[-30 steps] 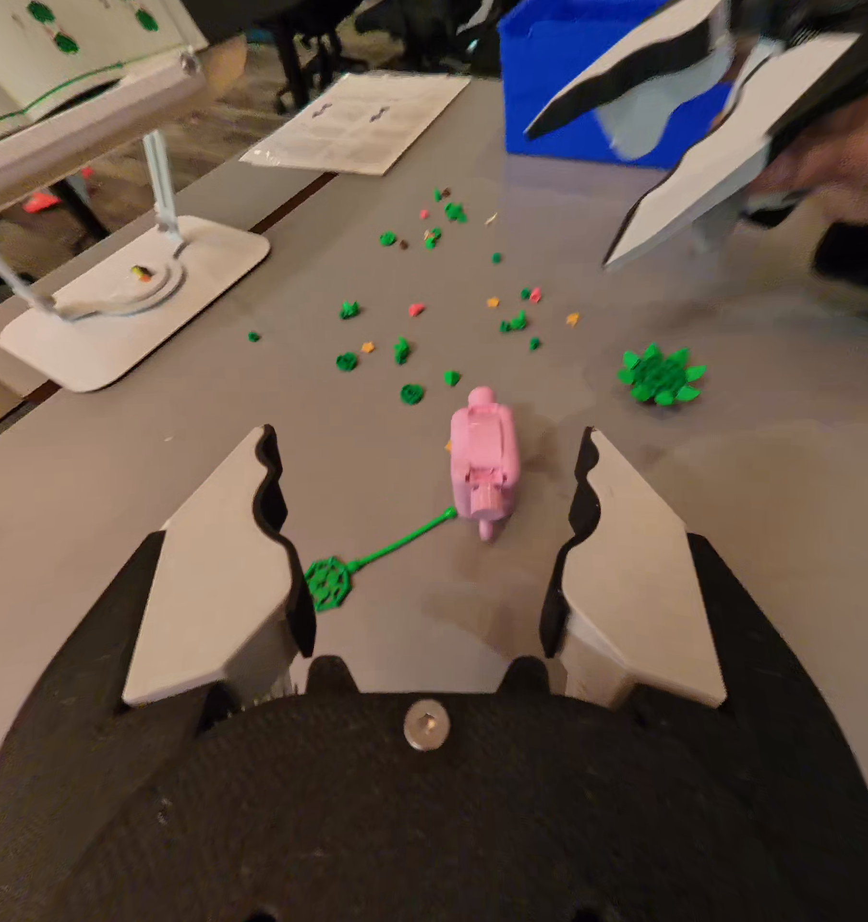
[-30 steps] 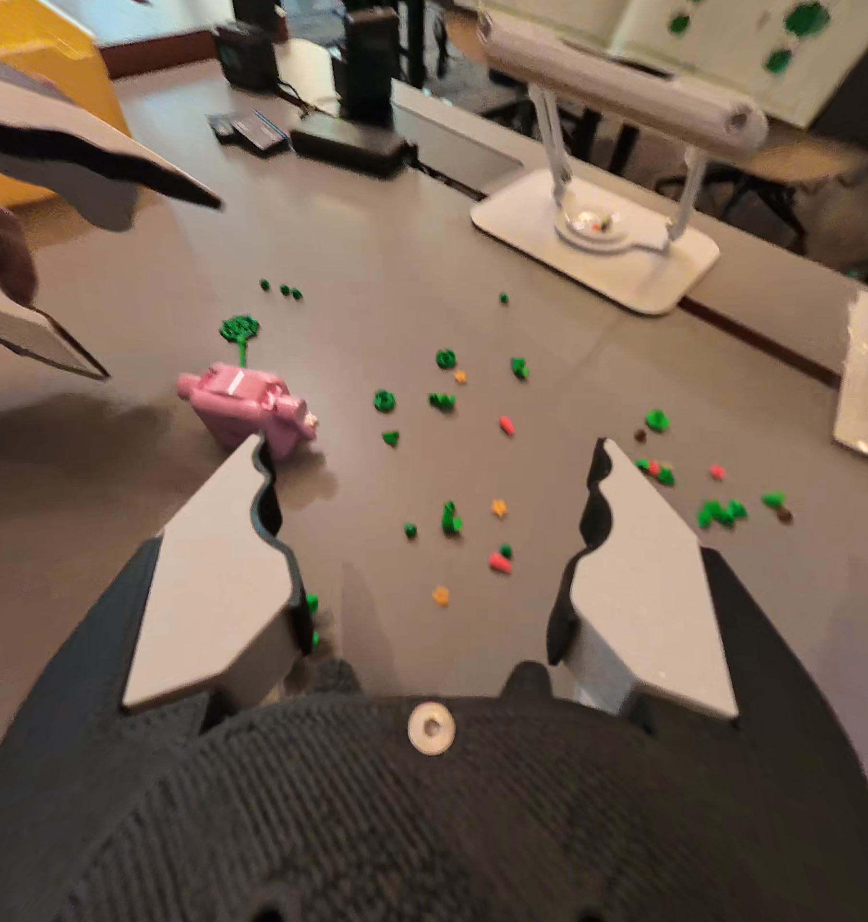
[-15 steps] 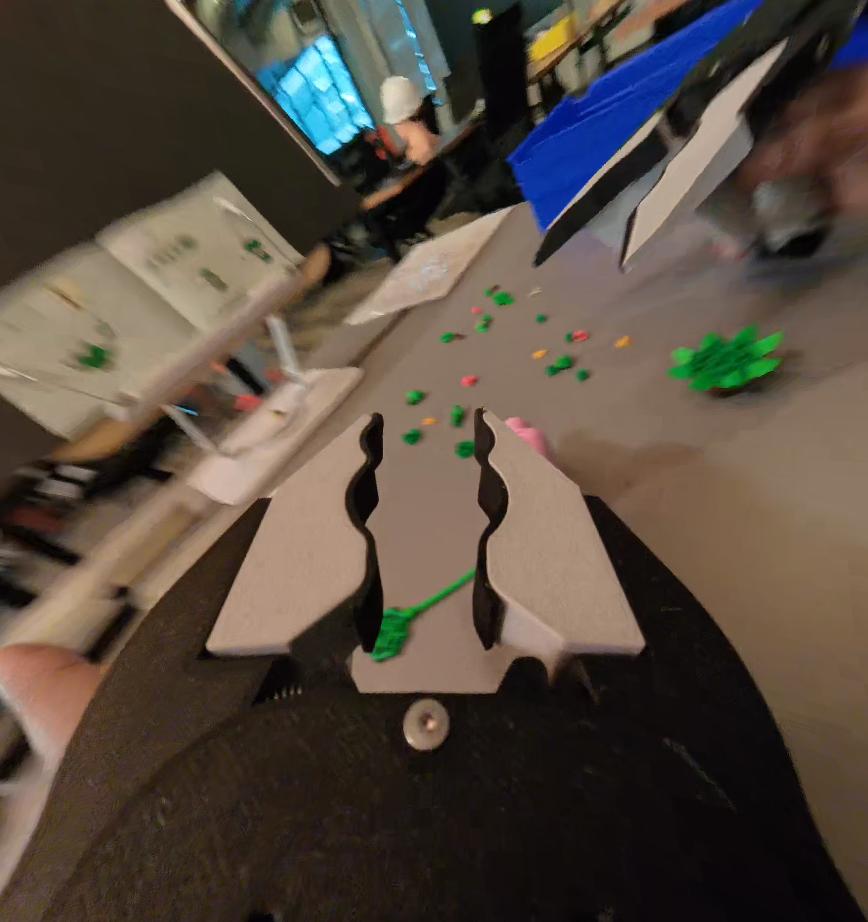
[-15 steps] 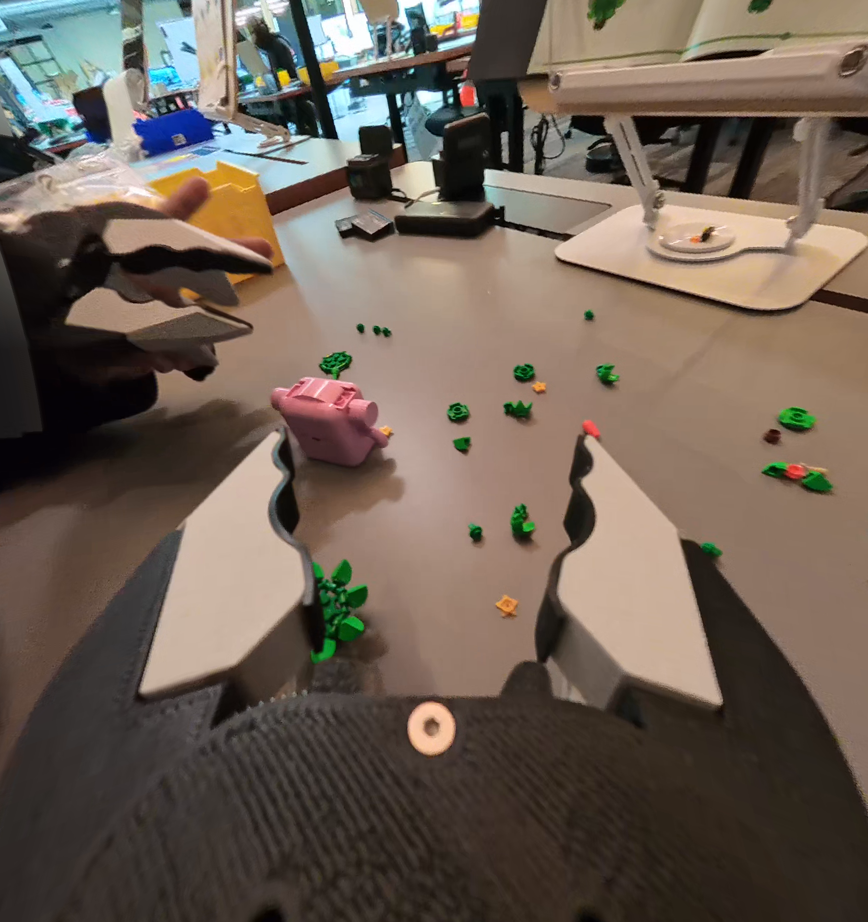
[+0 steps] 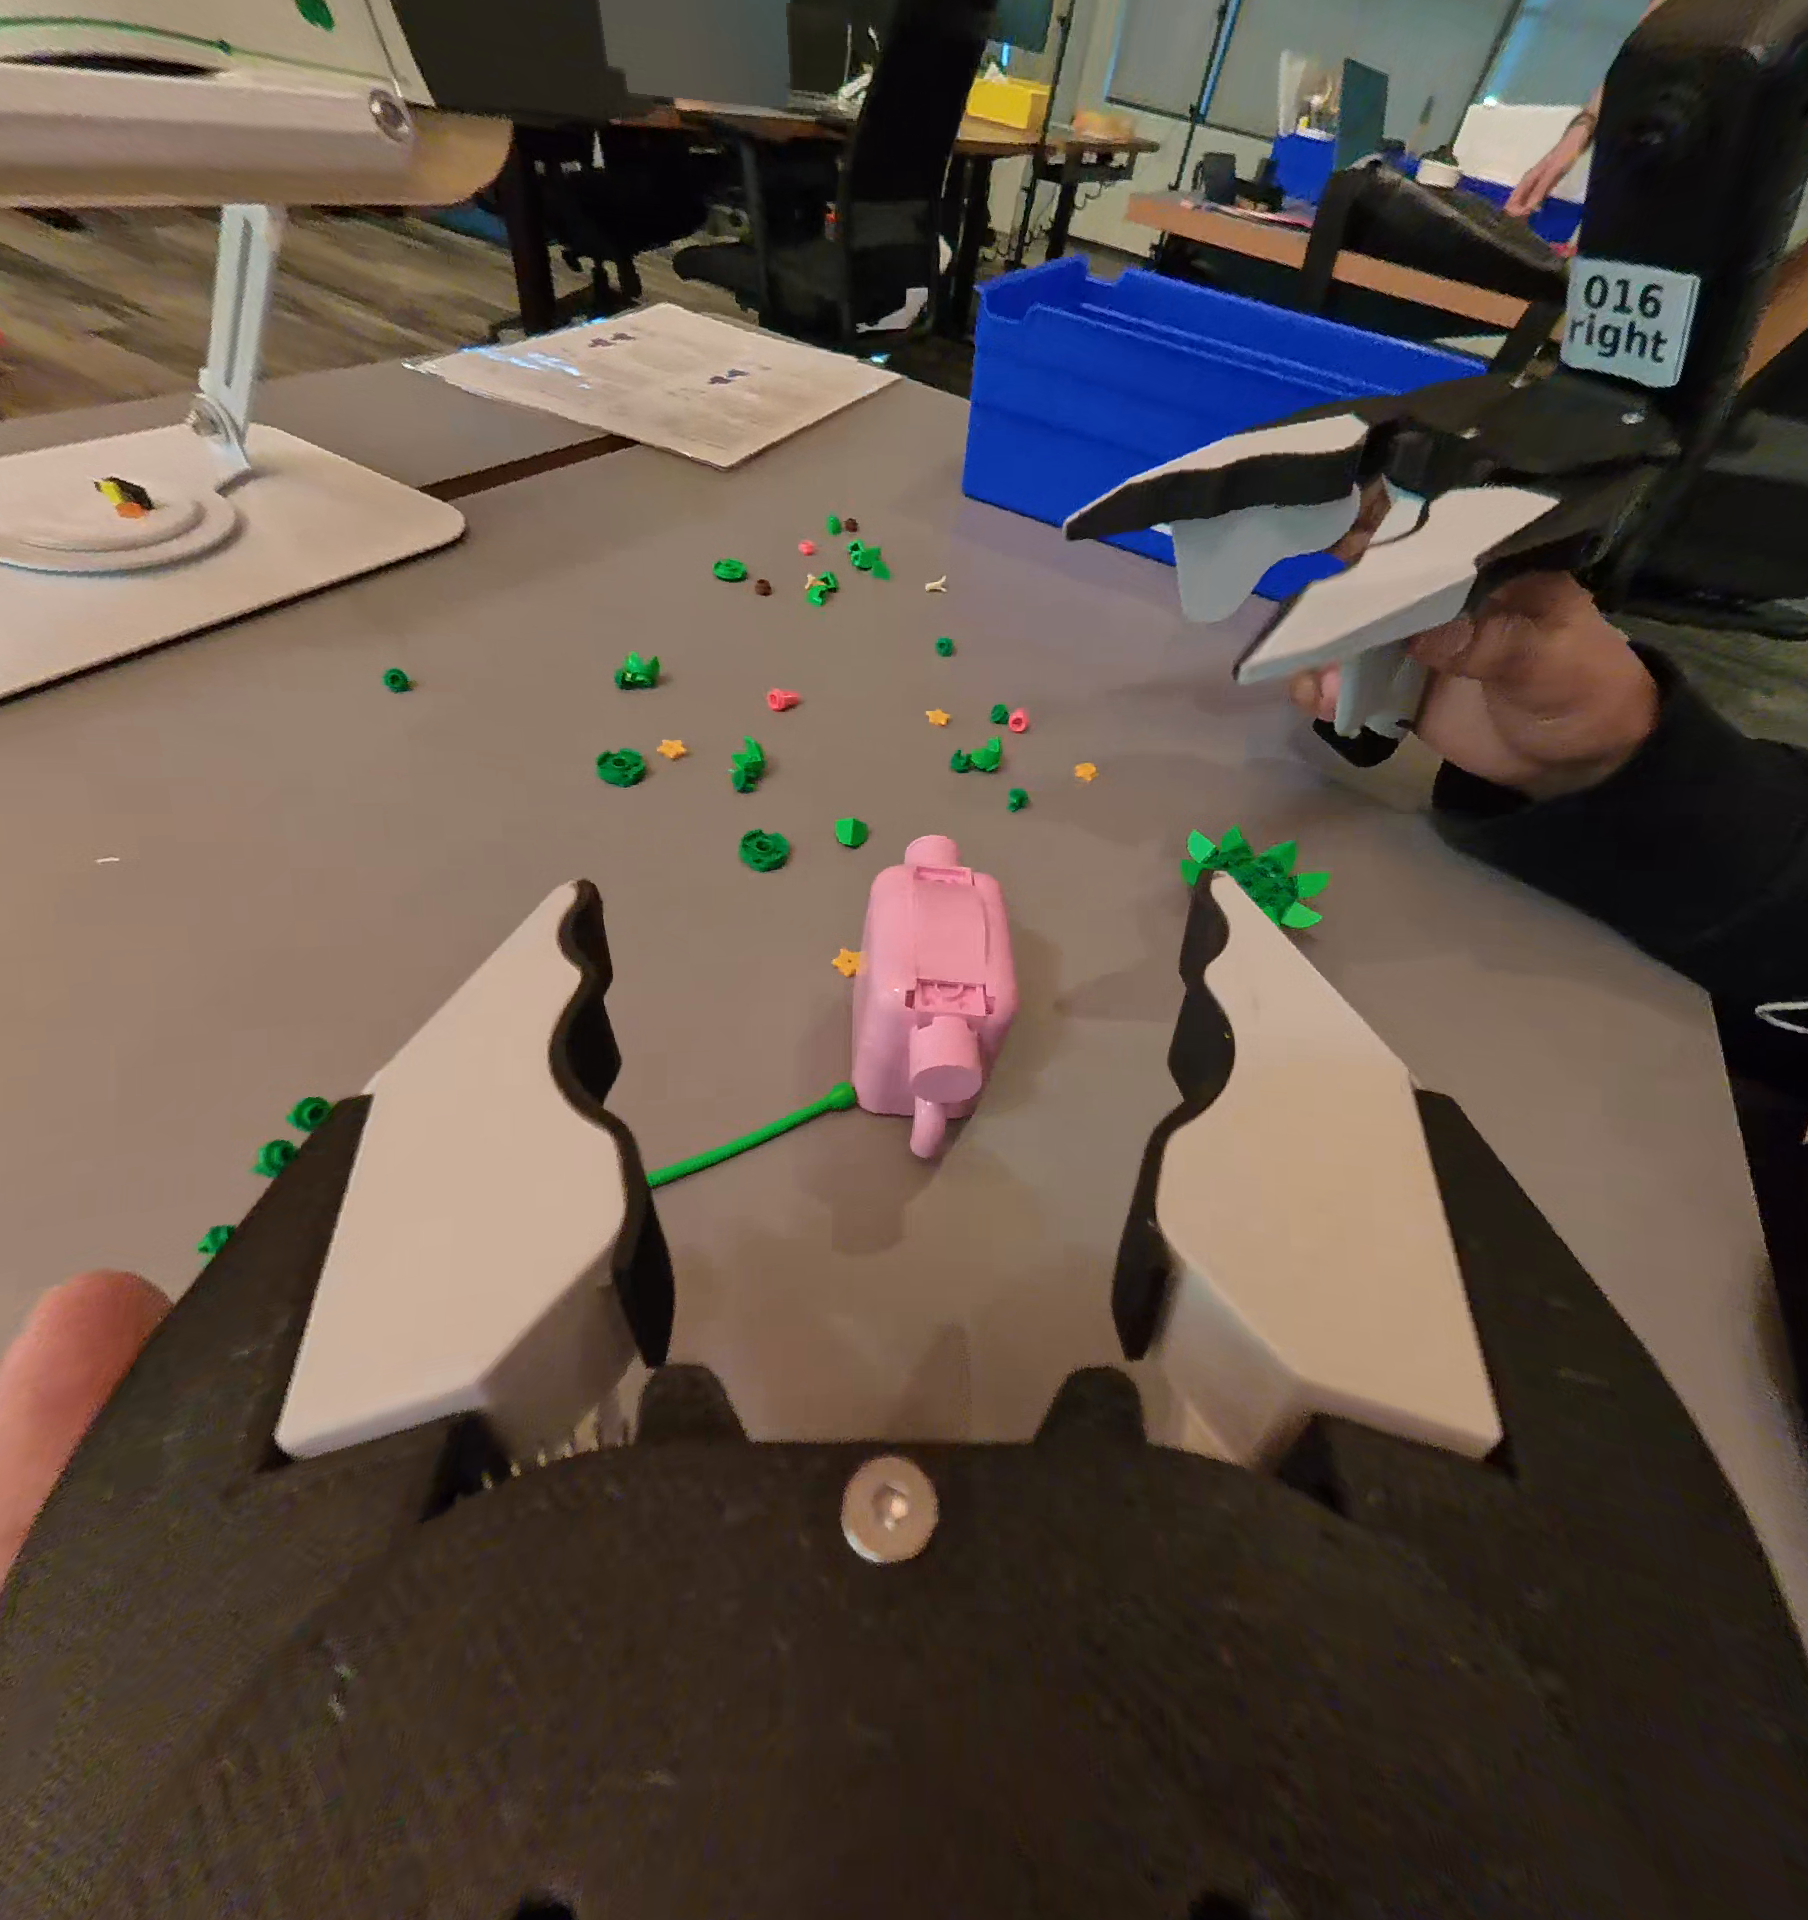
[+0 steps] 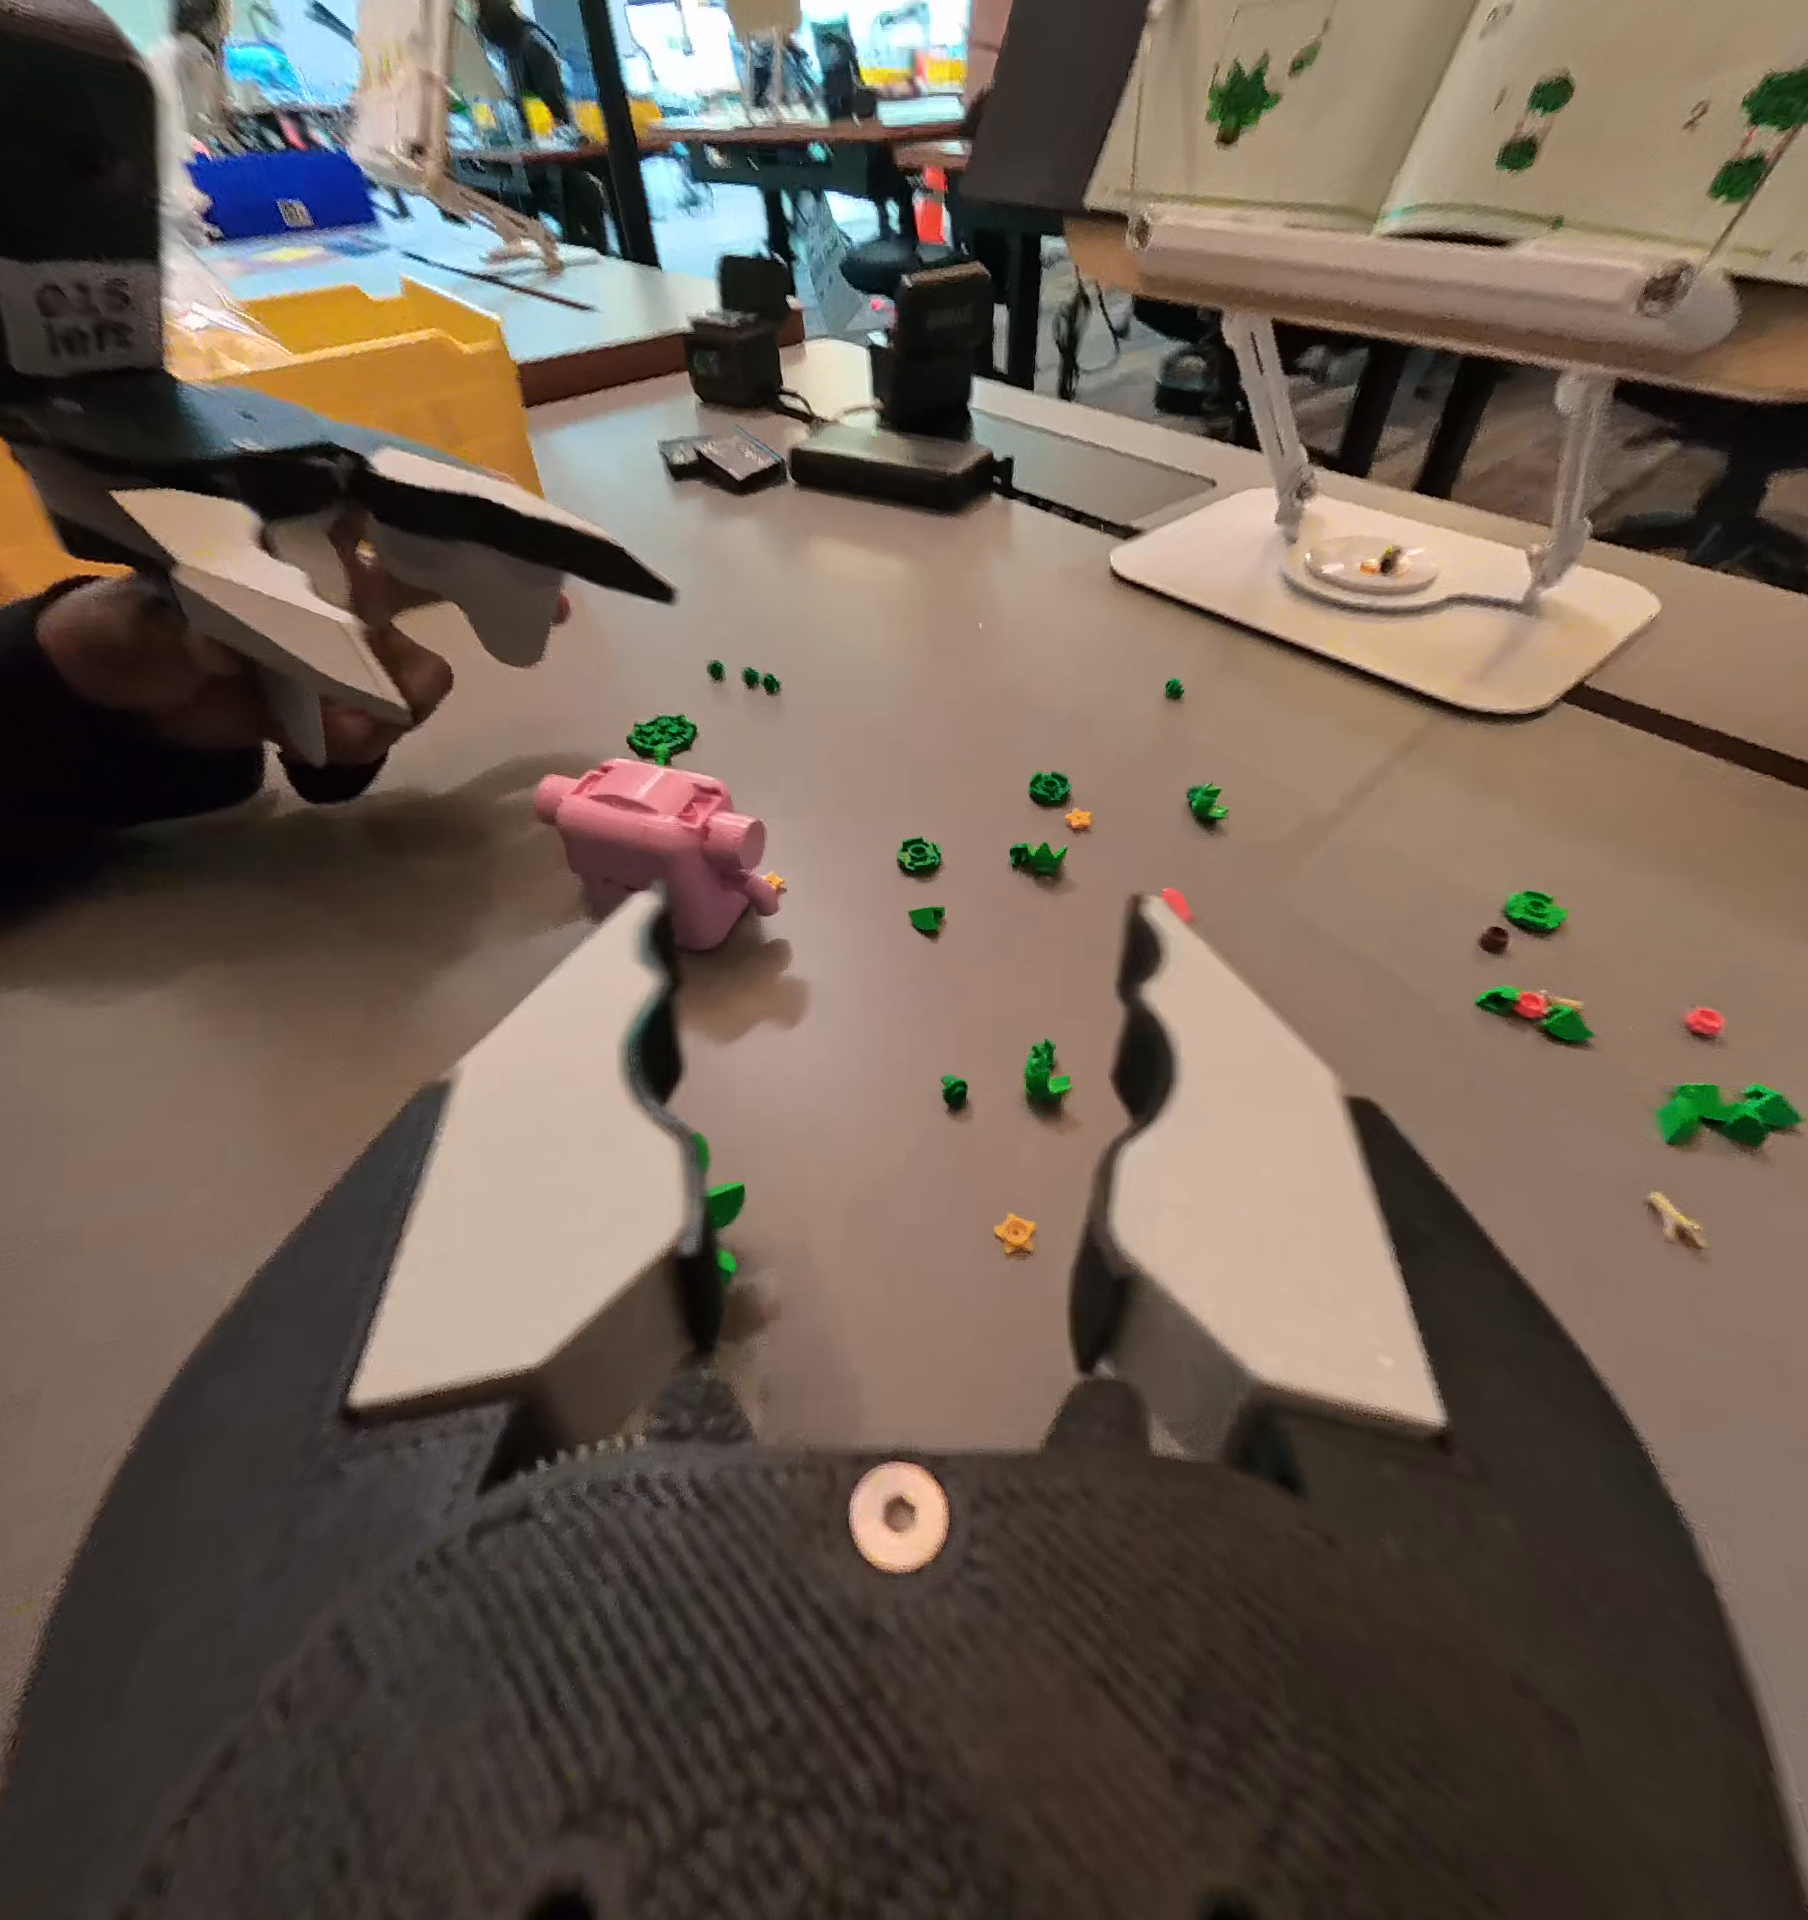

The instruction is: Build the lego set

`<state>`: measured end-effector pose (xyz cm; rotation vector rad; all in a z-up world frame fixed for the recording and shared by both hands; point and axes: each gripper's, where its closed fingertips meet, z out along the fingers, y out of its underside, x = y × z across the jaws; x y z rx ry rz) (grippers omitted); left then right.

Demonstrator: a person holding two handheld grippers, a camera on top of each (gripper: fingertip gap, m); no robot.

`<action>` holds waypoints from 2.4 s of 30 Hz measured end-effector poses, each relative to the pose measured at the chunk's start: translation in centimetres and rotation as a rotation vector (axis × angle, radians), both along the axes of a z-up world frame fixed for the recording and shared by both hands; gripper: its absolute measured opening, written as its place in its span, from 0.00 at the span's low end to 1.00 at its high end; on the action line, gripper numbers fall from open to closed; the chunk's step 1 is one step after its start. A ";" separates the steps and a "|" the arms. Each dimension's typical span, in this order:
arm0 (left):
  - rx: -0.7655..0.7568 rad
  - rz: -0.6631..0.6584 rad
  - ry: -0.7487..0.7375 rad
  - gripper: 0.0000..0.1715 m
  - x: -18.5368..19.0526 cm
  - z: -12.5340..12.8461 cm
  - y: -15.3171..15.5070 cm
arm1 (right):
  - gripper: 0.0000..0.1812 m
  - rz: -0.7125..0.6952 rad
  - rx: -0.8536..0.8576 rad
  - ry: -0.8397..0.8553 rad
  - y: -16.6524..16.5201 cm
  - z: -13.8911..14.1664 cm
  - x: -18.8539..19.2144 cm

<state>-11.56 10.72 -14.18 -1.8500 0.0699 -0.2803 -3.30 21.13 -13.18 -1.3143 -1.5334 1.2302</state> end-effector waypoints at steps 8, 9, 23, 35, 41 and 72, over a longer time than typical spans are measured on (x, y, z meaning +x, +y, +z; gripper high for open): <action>-0.032 0.004 0.049 0.66 0.7 -0.9 0.3 | 0.43 0.012 0.016 0.049 -0.3 0.6 0.1; -0.037 0.002 0.050 0.66 0.8 -1.0 0.3 | 0.43 0.012 0.027 0.038 -0.3 0.3 0.0; -0.033 0.002 0.071 0.60 0.4 -1.2 0.3 | 0.42 0.013 0.042 -0.076 -0.6 -1.8 -0.7; -0.042 0.015 -0.077 0.57 -0.8 -1.2 0.4 | 0.42 0.056 0.070 -0.077 -2.0 -1.7 -0.7; -0.053 0.007 -0.035 0.57 -0.4 -1.4 0.4 | 0.42 0.044 0.072 -0.078 -1.9 -1.9 -0.6; -0.136 0.149 0.104 0.65 -3.9 -2.7 -0.4 | 0.51 -0.016 -0.126 0.048 -1.1 -0.3 1.7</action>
